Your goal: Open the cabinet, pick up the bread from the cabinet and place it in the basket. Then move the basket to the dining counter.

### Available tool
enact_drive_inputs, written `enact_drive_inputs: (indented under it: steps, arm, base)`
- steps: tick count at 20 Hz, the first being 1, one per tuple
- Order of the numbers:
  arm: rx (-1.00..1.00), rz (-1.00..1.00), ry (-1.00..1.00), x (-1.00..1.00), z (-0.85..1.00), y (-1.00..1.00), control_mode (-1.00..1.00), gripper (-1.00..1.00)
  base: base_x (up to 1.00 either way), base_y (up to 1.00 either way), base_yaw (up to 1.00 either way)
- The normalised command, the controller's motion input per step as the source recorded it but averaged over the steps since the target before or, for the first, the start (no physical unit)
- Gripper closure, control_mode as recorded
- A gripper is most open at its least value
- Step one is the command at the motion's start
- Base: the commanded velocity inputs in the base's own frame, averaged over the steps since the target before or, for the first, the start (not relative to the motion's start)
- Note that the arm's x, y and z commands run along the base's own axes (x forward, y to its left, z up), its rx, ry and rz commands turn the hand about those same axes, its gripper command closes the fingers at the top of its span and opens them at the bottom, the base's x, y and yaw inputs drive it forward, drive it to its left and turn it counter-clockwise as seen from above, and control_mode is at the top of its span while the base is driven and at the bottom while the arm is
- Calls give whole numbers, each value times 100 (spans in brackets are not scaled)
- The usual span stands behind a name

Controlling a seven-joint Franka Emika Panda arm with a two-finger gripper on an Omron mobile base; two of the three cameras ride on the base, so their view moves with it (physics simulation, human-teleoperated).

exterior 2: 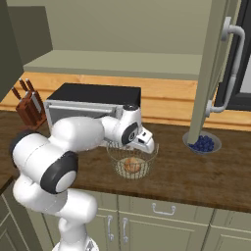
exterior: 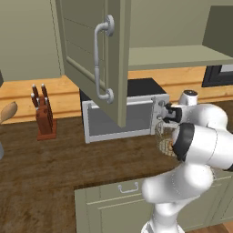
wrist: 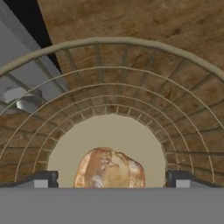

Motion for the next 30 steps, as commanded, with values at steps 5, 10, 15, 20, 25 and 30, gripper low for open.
enact_drive_inputs:
  steps: [5, 10, 15, 20, 25, 30]
  arm:
    - [-3, 5, 2, -41, 86, 53, -100, -100]
    - [-3, 13, 8, -66, 60, 87, -100, -100]
    - [-8, 15, 10, -24, -13, 42, -100, -100]
    - [-8, 16, 2, 0, -37, 3, -100, -100]
    - [-7, 13, 0, 12, -25, 0, -100, -100]
    - [-7, 12, 1, 35, -30, 0, -100, -100]
  base:
    - [0, 0, 0]
    - [0, 0, 0]
    - [0, 0, 0]
    - [0, 0, 0]
    - [0, 0, 0]
    - [0, 0, 0]
